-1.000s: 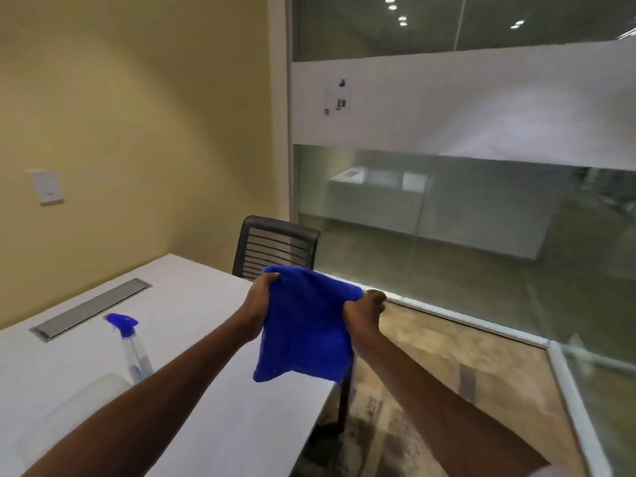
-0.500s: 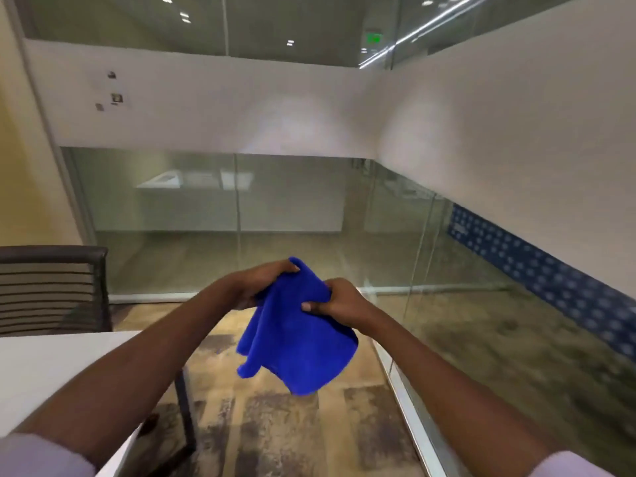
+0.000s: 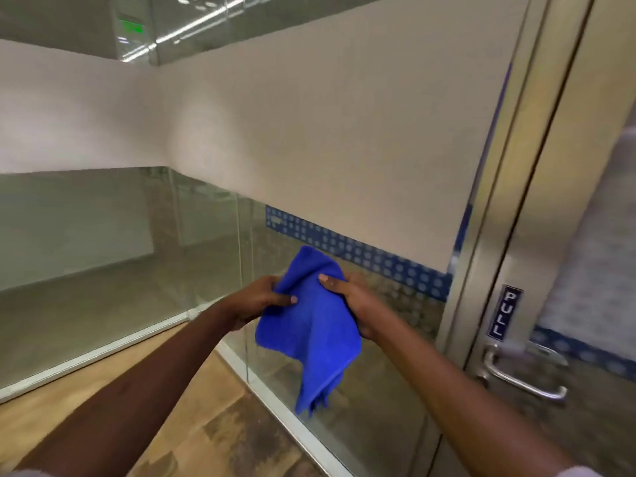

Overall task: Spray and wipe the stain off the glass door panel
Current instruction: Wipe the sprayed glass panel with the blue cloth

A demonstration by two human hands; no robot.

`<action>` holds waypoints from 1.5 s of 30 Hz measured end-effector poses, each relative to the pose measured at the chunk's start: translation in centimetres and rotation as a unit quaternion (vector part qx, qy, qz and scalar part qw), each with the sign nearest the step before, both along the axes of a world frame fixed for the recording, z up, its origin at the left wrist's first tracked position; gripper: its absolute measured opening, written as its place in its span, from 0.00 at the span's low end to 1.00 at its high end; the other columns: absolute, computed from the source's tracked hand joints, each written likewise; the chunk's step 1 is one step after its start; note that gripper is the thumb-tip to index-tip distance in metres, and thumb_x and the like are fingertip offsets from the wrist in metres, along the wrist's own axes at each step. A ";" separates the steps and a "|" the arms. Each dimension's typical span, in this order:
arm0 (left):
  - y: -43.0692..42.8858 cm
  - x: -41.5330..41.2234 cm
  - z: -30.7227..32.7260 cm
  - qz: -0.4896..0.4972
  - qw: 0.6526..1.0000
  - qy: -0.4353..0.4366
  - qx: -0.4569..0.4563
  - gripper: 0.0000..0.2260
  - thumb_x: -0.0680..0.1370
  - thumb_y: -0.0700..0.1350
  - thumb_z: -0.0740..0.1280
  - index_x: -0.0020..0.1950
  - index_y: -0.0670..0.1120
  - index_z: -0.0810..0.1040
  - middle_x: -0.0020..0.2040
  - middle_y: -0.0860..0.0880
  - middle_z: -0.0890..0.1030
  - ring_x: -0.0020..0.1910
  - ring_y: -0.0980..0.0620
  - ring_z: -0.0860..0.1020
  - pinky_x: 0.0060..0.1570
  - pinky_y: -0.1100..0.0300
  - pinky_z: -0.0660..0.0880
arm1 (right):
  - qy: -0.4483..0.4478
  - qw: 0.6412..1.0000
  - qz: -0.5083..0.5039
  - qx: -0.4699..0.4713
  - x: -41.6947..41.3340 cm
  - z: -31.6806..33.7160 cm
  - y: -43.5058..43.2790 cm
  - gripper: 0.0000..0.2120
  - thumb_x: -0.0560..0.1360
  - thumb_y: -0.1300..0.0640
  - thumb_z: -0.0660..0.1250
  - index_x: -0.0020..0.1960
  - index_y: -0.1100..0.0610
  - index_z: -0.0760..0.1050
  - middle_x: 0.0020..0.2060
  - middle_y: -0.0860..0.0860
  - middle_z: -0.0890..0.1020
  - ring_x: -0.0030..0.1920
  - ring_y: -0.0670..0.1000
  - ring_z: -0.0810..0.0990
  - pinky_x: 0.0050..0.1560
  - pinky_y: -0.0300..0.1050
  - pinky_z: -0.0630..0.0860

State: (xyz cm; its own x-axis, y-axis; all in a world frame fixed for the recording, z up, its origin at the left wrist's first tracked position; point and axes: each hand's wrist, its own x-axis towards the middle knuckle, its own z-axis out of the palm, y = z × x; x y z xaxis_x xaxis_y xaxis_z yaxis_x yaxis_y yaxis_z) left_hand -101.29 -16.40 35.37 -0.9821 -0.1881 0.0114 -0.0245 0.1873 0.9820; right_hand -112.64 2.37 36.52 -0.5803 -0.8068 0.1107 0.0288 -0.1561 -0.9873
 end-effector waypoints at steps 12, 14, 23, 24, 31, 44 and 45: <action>12.9 -14.4 5.3 -0.246 0.955 0.067 -0.149 0.16 0.64 0.57 0.76 0.40 0.46 0.84 0.38 0.47 0.85 0.41 0.54 0.81 0.42 0.60 0.77 | -0.056 0.976 -0.212 0.015 -1.1 0.3 17.0 0.22 0.69 0.58 0.74 0.62 0.59 0.77 0.55 0.59 0.85 0.54 0.59 0.84 0.51 0.52 0.82; 15.5 -15.8 5.6 -0.297 0.936 0.071 -0.176 0.15 0.65 0.58 0.76 0.43 0.48 0.85 0.41 0.49 0.86 0.42 0.56 0.82 0.43 0.62 0.76 | -0.056 0.965 -0.255 -0.007 -0.6 1.0 19.7 0.21 0.69 0.58 0.73 0.62 0.60 0.78 0.57 0.61 0.84 0.57 0.61 0.83 0.56 0.54 0.80; 28.6 -20.8 7.9 -0.360 0.909 0.149 -0.145 0.04 0.71 0.45 0.74 0.42 0.45 0.83 0.31 0.55 0.81 0.32 0.61 0.76 0.34 0.66 0.70 | 0.039 0.895 -0.420 -0.144 1.6 5.6 29.9 0.13 0.68 0.56 0.68 0.45 0.64 0.84 0.43 0.63 0.85 0.43 0.58 0.84 0.46 0.50 0.81; 30.4 -21.1 8.4 -0.351 0.914 0.151 -0.137 0.03 0.73 0.43 0.73 0.46 0.45 0.82 0.32 0.54 0.81 0.32 0.59 0.76 0.33 0.65 0.71 | 0.042 0.879 -0.436 -0.187 1.6 6.0 31.1 0.12 0.68 0.55 0.67 0.42 0.63 0.84 0.40 0.62 0.84 0.40 0.57 0.84 0.42 0.49 0.81; 40.7 -17.7 12.7 -0.366 0.833 0.402 -0.105 0.44 0.65 0.80 0.55 0.67 0.48 0.70 0.66 0.50 0.75 0.65 0.55 0.74 0.63 0.60 0.70 | 0.009 0.805 -0.475 -0.355 0.9 9.3 37.3 0.21 0.70 0.47 0.62 0.44 0.63 0.85 0.42 0.63 0.85 0.41 0.59 0.85 0.40 0.49 0.82; 52.6 -20.8 13.7 -0.343 0.785 0.488 -0.167 0.38 0.66 0.52 0.71 0.73 0.58 0.58 0.74 0.58 0.64 0.73 0.63 0.64 0.70 0.67 0.61 | 0.024 0.729 -0.440 -0.524 -3.3 13.4 46.4 0.17 0.76 0.51 0.60 0.34 0.55 0.80 0.33 0.54 0.82 0.36 0.53 0.82 0.42 0.45 0.78; 53.1 -21.1 14.0 -0.355 0.804 0.463 -0.115 0.32 0.67 0.49 0.67 0.71 0.54 0.65 0.70 0.57 0.71 0.70 0.62 0.69 0.68 0.66 0.66 | 0.035 0.727 -0.426 -0.537 -3.3 13.7 46.6 0.09 0.70 0.52 0.65 0.36 0.56 0.78 0.33 0.55 0.80 0.38 0.53 0.80 0.45 0.47 0.75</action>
State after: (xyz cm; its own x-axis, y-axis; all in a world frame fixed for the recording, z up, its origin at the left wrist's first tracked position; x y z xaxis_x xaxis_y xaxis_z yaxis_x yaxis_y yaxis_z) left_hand -122.35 36.72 49.32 -0.3912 0.5283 0.7536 0.8904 0.0101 0.4551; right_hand -115.97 48.98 50.18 -0.7810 0.4167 0.4652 -0.5754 -0.7698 -0.2763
